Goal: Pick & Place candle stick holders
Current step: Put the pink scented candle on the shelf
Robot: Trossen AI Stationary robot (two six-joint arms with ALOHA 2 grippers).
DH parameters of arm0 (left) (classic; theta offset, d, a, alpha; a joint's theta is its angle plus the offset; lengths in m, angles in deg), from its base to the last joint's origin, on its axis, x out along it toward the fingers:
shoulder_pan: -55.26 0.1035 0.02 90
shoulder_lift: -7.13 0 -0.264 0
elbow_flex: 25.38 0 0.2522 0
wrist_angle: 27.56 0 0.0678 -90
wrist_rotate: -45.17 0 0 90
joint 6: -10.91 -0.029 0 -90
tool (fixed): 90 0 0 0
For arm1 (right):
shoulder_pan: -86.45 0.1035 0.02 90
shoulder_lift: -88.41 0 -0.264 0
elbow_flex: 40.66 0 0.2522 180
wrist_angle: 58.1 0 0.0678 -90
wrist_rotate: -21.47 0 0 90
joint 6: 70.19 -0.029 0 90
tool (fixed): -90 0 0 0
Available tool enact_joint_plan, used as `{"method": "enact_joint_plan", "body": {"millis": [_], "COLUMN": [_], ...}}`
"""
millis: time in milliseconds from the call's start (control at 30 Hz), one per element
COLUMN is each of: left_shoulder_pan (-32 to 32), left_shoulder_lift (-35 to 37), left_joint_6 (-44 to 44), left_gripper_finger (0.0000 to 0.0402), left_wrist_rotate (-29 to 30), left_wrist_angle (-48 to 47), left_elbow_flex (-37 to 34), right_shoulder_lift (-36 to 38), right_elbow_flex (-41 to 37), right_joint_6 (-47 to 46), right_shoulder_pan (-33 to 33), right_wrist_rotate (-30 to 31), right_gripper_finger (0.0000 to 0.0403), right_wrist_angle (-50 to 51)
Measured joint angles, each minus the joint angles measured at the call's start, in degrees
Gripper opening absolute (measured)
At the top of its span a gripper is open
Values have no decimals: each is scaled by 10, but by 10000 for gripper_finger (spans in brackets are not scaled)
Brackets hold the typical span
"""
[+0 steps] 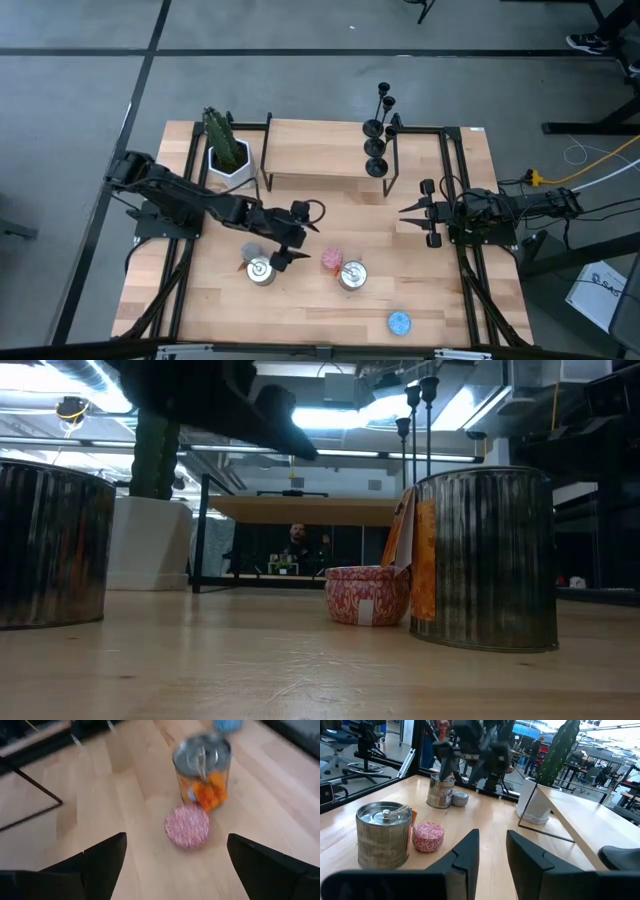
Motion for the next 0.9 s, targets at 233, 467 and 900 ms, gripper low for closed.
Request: {"method": "enact_joint_plan", "body": {"millis": [233,467,900], "left_shoulder_pan": [7,34,77], "left_shoulder_lift": [-44,-52,-137], "left_joint_6": [-28,-17,-17], "left_gripper_finger": [345,345,346], "left_wrist_rotate": [-18,-91,-153], "left_wrist_angle": [29,46,131], "left_elbow_flex": [-1,-1,0], "right_shoulder_lift": [0,0,0], "right_elbow_flex": [0,0,0], "right_joint_6": [0,0,0], "right_shoulder_pan": [0,0,0], "right_wrist_rotate": [-1,-1,-1], "right_gripper_finger": [100,100,100], "right_wrist_angle": [0,0,0]}}
